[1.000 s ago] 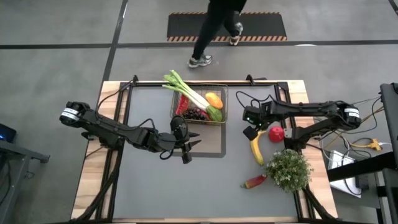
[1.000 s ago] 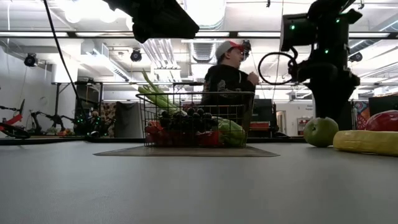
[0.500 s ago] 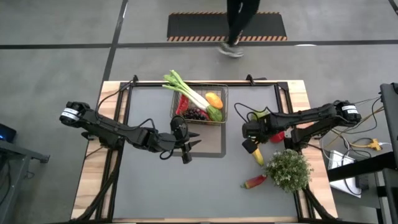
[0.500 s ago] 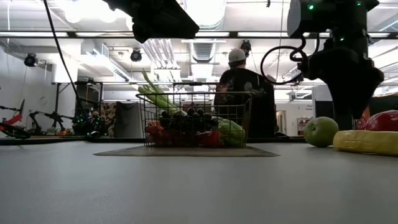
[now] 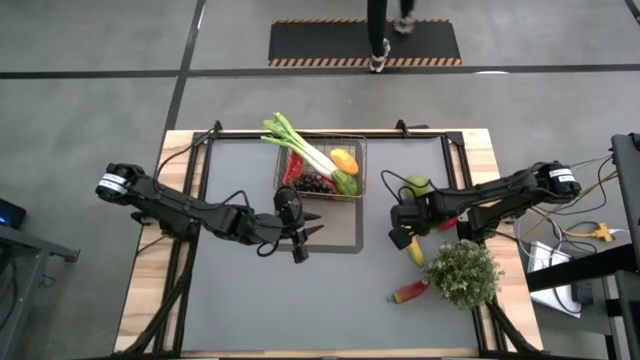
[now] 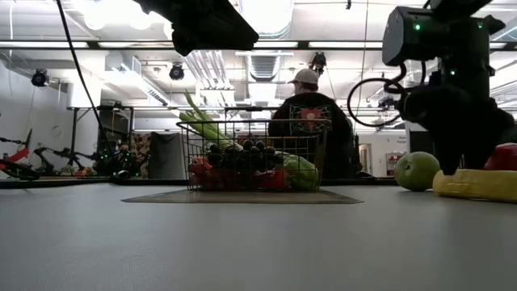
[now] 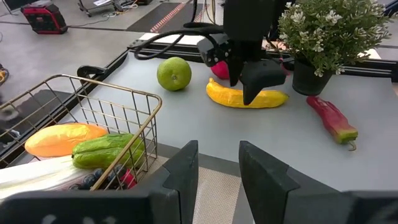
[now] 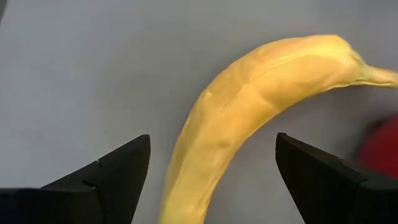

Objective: Build produce basket
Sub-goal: Put the banana into the wire basket

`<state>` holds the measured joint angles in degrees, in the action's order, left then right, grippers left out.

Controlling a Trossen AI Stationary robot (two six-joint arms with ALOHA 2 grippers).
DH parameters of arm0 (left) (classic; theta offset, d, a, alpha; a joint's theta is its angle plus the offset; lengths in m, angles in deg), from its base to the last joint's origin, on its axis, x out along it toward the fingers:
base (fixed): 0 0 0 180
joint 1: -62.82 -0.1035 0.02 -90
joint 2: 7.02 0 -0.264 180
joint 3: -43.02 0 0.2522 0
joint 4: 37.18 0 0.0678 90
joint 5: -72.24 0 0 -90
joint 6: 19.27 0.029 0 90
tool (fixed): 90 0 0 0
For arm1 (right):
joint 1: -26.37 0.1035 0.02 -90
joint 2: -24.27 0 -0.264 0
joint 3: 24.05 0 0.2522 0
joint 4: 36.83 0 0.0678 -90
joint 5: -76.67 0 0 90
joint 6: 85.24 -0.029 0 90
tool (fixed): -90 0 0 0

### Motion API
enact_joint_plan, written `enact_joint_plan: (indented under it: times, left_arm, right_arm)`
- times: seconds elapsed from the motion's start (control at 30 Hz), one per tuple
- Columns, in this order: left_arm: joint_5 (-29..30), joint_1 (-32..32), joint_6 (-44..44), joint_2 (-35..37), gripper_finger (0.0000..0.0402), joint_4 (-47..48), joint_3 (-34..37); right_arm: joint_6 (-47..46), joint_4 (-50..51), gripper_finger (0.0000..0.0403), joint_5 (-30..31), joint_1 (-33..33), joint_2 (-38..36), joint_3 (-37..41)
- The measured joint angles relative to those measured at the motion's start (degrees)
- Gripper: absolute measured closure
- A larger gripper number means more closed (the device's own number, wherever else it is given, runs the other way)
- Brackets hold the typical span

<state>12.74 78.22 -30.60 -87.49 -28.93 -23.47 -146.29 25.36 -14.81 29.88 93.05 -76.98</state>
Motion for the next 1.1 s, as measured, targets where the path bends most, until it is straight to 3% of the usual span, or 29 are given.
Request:
enact_joint_plan:
  times: [0.4,0.87,1.1]
  left_arm:
    - [0.00,0.04,0.22,0.00,0.0303,0.05,0.00]
    - [0.00,0.02,0.24,0.00,0.0303,0.12,0.68]
    - [0.00,0.10,1.76,0.00,0.0303,0.02,0.68]
  right_arm:
    - [-0.97,-4.50,0.0089,-0.02,-0.02,0.00,3.03]
    - [-0.74,-9.71,0.0268,-0.10,-0.02,0.00,3.03]
    - [2.52,-10.15,0.0308,-0.52,-0.02,0.00,2.20]
